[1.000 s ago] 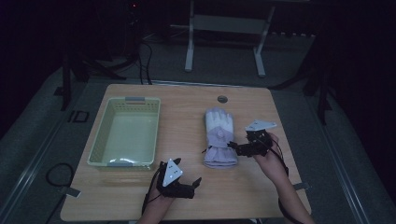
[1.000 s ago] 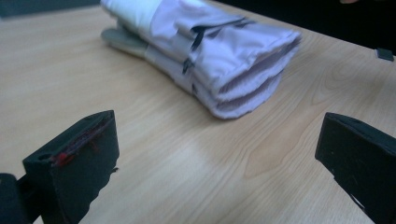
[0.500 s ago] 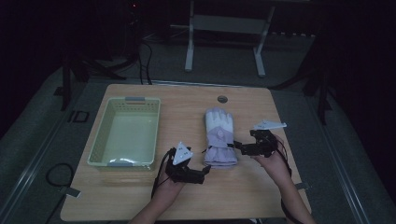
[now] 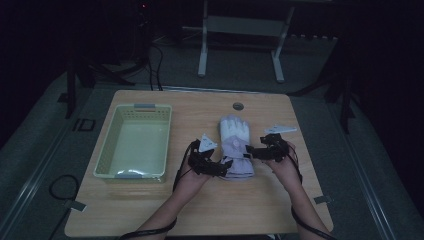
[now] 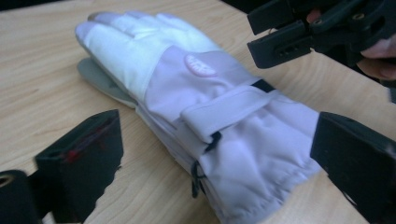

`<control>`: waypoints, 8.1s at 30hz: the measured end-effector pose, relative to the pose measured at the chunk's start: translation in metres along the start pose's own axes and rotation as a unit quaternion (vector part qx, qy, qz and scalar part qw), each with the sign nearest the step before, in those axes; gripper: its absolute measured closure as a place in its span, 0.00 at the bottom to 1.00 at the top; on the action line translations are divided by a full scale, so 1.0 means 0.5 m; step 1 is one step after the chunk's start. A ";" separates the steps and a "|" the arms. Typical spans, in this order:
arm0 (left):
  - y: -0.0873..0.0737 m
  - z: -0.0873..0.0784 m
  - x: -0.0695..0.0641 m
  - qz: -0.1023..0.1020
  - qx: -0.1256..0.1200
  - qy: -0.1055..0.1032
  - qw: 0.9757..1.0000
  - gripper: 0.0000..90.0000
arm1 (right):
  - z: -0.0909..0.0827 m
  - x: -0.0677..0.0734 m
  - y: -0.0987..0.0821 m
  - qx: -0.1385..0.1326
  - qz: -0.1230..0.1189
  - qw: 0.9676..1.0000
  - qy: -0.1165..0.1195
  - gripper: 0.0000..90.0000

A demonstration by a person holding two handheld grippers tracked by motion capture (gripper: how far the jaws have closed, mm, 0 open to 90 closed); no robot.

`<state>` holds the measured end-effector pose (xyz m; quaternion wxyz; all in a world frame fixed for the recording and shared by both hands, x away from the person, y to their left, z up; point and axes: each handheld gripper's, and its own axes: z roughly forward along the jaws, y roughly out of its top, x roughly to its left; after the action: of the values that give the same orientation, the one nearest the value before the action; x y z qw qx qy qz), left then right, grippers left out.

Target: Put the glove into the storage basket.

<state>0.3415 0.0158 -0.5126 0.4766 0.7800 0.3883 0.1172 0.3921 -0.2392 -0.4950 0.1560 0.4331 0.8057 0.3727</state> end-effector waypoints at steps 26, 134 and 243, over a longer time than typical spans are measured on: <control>-0.060 0.078 0.030 -0.069 0.102 -0.080 0.989 0.52 | 0.081 -0.022 -0.044 0.086 0.125 0.983 0.106 0.62; 0.041 -0.397 0.289 -0.019 0.165 0.011 0.986 0.83 | 0.144 0.441 0.300 0.025 -0.036 0.994 0.098 0.90; -0.042 -0.245 0.121 0.045 0.038 0.000 0.998 0.02 | 0.135 0.293 0.169 0.045 -0.096 0.991 0.079 0.16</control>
<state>0.3043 0.1443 -0.4780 0.4408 0.8143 0.3570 0.1231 0.3958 -0.0593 -0.4681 0.1076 0.3294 0.8695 0.3520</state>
